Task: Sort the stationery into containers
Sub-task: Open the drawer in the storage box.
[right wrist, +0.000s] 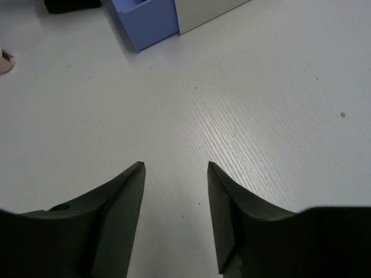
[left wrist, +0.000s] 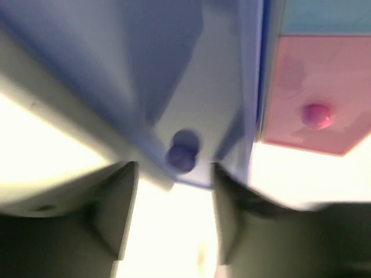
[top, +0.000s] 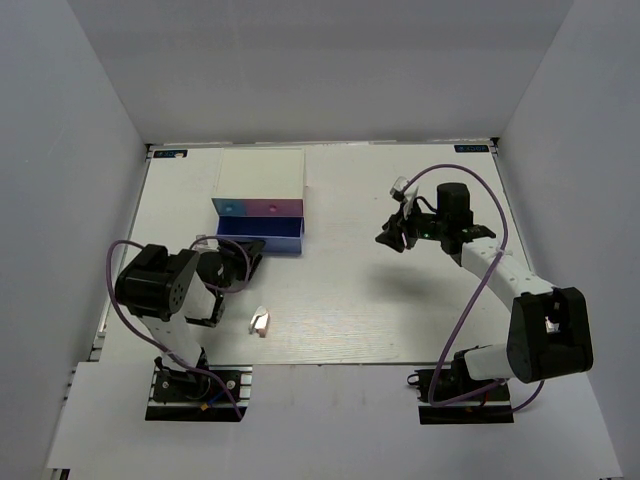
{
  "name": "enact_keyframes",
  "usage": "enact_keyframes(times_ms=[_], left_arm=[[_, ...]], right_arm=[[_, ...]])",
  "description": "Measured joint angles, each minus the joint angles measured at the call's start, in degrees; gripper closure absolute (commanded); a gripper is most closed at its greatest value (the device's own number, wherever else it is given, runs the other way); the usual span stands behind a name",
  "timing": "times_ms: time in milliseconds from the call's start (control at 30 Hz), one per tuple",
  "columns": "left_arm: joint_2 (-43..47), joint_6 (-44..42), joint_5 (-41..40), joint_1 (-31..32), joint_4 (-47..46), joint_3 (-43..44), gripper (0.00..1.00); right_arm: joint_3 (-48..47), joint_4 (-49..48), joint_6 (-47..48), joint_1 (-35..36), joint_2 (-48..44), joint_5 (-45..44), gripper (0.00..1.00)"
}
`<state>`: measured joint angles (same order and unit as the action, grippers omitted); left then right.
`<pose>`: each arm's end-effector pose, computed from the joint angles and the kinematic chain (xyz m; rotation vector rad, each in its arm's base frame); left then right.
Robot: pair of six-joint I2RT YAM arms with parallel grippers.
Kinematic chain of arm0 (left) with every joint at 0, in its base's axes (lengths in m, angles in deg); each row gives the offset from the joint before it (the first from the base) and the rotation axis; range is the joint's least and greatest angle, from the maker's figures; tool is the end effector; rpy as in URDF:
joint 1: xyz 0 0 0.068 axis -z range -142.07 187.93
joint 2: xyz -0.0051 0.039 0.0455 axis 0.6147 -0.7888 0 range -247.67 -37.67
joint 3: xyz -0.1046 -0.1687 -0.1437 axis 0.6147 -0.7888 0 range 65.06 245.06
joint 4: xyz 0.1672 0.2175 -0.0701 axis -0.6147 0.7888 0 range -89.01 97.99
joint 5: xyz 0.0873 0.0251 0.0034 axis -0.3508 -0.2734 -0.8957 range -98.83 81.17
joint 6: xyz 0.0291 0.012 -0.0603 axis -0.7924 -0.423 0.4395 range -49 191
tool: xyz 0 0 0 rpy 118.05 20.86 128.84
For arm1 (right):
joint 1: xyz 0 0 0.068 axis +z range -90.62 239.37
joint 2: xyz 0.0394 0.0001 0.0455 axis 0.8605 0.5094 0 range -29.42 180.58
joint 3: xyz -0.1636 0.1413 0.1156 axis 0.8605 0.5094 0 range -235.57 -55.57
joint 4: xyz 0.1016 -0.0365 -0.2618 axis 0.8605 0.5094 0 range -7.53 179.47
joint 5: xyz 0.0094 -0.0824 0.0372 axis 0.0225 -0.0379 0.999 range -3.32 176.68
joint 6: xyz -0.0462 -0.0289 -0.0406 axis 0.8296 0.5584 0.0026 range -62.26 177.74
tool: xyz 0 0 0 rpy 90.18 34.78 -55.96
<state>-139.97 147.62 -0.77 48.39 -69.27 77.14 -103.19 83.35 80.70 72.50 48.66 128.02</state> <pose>0.2439 -0.0528 0.0313 -1.0548 1.8083 -1.1157 0.3142 0.1103 0.1997 -1.0161 1.7593 0.6514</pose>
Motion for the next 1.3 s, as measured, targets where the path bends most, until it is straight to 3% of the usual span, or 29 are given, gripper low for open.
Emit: enact_keyframes(times_ms=[67,200,367,633,800,933,1067,1300], left_arm=[[0.15,0.15,1.36,-0.07,1.01,0.20,0.13],[1.81,-2.64,3.82,-0.07,5.77,3.21,0.10],[7.30,-6.51,5.70,-0.07,15.30,6.54,0.09],[26.80,-12.20,7.45,-0.07,33.31,5.38,0.09],[41.57,-18.03,7.34,0.52,51.17,4.44,0.13],[49.48,-22.40,4.11,0.52,68.54,6.86,0.16],[50.53,-24.09,-1.55,0.48,85.29,12.39,0.13],[56.46,-22.60,-10.36,0.52,105.68,15.91,0.09]], right_arm=[[-0.57,1.29,1.11,0.07,0.20,1.22,0.41],[-1.60,4.63,4.57,0.20,0.28,4.07,0.37],[-2.27,8.87,9.62,0.74,0.31,6.93,0.40],[-3.63,13.38,16.26,2.32,1.25,9.84,0.43],[-5.90,19.19,25.22,4.74,2.10,12.13,0.43],[-10.03,26.93,40.00,10.67,4.31,13.92,0.37],[-12.94,30.29,50.62,19.71,8.20,12.04,0.34],[-21.29,30.51,55.80,34.10,19.82,4.74,0.32]])
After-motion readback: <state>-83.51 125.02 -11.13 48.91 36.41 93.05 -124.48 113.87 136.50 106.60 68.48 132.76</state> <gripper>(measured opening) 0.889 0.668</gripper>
